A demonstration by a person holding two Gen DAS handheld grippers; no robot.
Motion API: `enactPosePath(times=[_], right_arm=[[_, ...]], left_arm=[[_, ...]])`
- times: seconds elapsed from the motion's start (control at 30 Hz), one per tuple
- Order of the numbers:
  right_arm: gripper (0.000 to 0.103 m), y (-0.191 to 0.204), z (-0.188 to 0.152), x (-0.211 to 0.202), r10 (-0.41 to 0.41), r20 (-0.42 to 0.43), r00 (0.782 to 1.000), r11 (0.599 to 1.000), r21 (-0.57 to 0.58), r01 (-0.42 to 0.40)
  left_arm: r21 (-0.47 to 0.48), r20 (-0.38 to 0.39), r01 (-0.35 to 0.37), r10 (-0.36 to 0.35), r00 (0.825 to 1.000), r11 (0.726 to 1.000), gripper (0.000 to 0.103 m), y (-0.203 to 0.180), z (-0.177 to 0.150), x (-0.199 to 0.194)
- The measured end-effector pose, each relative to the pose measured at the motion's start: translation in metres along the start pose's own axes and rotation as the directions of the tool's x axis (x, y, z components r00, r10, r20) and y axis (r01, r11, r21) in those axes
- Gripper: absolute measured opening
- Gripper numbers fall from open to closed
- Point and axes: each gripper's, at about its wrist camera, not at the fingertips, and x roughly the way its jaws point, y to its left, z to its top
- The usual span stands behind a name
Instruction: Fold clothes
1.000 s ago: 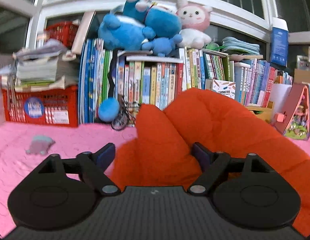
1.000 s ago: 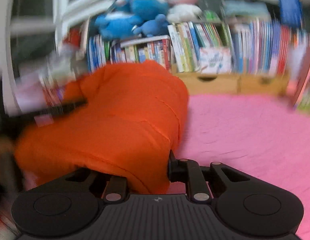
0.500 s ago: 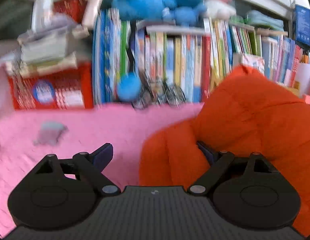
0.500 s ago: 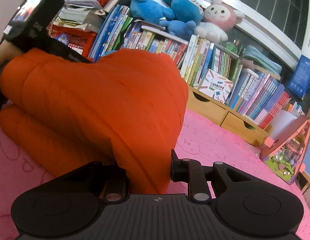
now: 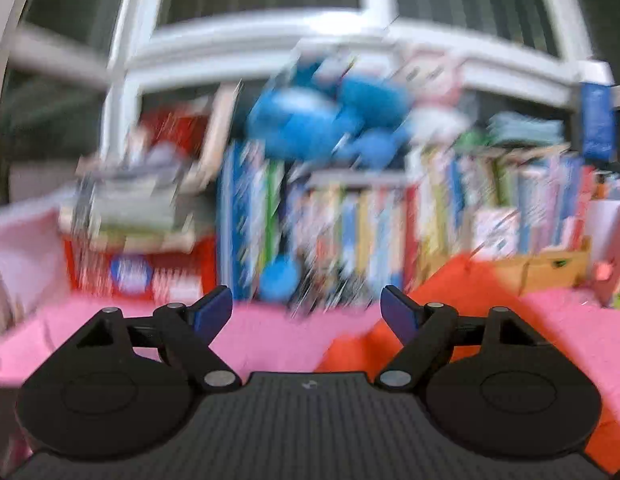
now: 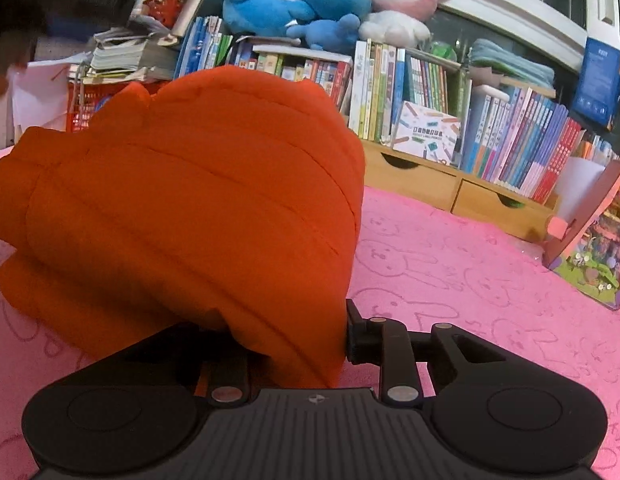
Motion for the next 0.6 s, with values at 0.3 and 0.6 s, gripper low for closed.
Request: enactPosePath(times=[0.3, 0.6], right_arm=[[0.032, -0.011, -0.002, 0.002, 0.004, -0.016, 1.000, 0.997, 0.075, -0.003], [0.035, -0.017, -0.004, 0.000, 0.037, -0.007, 0.999, 0.994, 0.107, -0.036]], left_arm=[[0.261, -0.146, 0.048, -0.010, 0.989, 0.964, 0.076, -0.072, -0.041, 0.049], [0.248, -0.170, -0.043, 0.087, 0.982, 0.968, 0.078, -0.051, -0.080, 0.070]])
